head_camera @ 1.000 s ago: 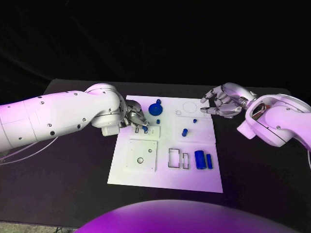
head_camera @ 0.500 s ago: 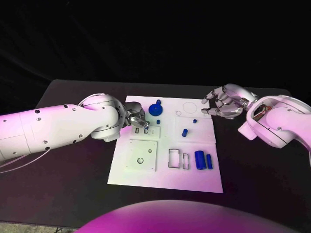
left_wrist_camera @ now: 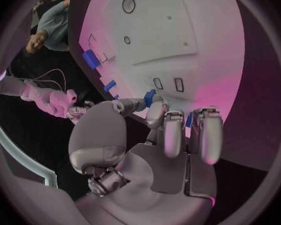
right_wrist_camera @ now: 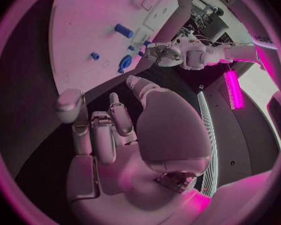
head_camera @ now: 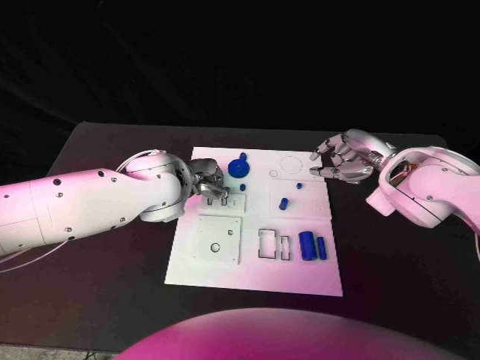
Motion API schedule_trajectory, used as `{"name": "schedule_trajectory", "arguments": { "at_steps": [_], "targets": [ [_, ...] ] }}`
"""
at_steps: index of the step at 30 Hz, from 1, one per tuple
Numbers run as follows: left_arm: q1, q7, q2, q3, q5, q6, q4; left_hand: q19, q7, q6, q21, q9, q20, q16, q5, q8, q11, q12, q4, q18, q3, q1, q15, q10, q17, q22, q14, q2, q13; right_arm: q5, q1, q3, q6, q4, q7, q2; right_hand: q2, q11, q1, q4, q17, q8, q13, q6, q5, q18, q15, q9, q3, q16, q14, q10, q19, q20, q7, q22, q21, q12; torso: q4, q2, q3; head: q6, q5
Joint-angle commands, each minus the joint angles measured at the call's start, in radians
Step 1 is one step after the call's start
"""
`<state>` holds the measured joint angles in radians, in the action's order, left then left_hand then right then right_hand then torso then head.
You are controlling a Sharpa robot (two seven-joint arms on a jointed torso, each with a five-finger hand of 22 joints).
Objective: Assemble the parts on the task board
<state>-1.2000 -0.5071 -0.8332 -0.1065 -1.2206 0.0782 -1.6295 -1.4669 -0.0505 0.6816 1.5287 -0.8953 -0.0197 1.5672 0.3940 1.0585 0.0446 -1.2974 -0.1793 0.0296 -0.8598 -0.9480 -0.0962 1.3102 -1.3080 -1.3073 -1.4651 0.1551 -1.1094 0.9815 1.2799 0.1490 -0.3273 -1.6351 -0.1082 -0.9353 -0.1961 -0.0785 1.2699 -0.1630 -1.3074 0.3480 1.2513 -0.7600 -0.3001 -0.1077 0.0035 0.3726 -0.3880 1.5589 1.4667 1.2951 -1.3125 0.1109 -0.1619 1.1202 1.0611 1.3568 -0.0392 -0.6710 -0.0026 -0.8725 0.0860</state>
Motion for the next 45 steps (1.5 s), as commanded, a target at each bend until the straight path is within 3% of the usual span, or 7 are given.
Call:
{"name": "schedule_trajectory", "arguments": {
  "at_steps": [1,15,45],
  "targets": [
    [0.002,0.015,0.001,0.001,-0.024,0.012,0.000,-0.081,0.021,0.028,0.003,-0.001,0.009,0.004,-0.006,-0.005,0.002,-0.007,0.177,-0.017,-0.184,-0.008,-0.004,0.009,-0.263,-0.219,-0.106,0.001,-0.002,0.011,-0.001,0.000,0.012,-0.002,0.002,0.000,-0.001,0.003,-0.011,-0.006,-0.224,0.005,-0.001,0.002,-0.004,-0.014,0.000,0.002,0.002,-0.005,0.092,0.004,0.003,-0.003,0.003,0.000,-0.004,0.004,-0.0007,-0.001,-0.0001,0.000,-0.002],
    [0.016,0.003,0.003,0.001,-0.025,-0.017,0.009,-0.081,0.022,0.029,0.003,0.000,0.009,0.004,-0.008,-0.006,0.002,-0.007,0.175,-0.017,-0.186,-0.009,-0.004,0.010,-0.263,-0.220,-0.106,0.003,-0.003,0.011,-0.004,0.000,0.009,-0.002,0.005,-0.002,-0.001,0.003,-0.011,-0.007,-0.223,0.006,-0.001,0.002,-0.007,-0.014,0.000,0.002,0.001,-0.006,0.092,0.004,0.004,-0.004,0.004,0.000,-0.005,0.004,-0.0003,0.000,-0.0002,0.000,-0.006],
    [0.022,-0.011,0.005,0.001,-0.007,-0.073,0.018,-0.082,0.022,0.031,0.004,0.002,0.009,0.004,-0.015,-0.008,0.002,-0.006,0.171,-0.017,-0.187,-0.012,-0.005,0.011,-0.263,-0.220,-0.106,0.008,-0.001,0.011,-0.004,0.000,0.004,-0.003,0.007,-0.004,-0.001,0.003,-0.011,-0.008,-0.223,0.006,-0.001,0.003,-0.009,-0.014,-0.001,0.002,0.000,-0.006,0.092,0.004,0.003,-0.004,0.004,0.000,-0.005,0.004,-0.0003,0.000,-0.0002,0.000,-0.011]
  ]
}}
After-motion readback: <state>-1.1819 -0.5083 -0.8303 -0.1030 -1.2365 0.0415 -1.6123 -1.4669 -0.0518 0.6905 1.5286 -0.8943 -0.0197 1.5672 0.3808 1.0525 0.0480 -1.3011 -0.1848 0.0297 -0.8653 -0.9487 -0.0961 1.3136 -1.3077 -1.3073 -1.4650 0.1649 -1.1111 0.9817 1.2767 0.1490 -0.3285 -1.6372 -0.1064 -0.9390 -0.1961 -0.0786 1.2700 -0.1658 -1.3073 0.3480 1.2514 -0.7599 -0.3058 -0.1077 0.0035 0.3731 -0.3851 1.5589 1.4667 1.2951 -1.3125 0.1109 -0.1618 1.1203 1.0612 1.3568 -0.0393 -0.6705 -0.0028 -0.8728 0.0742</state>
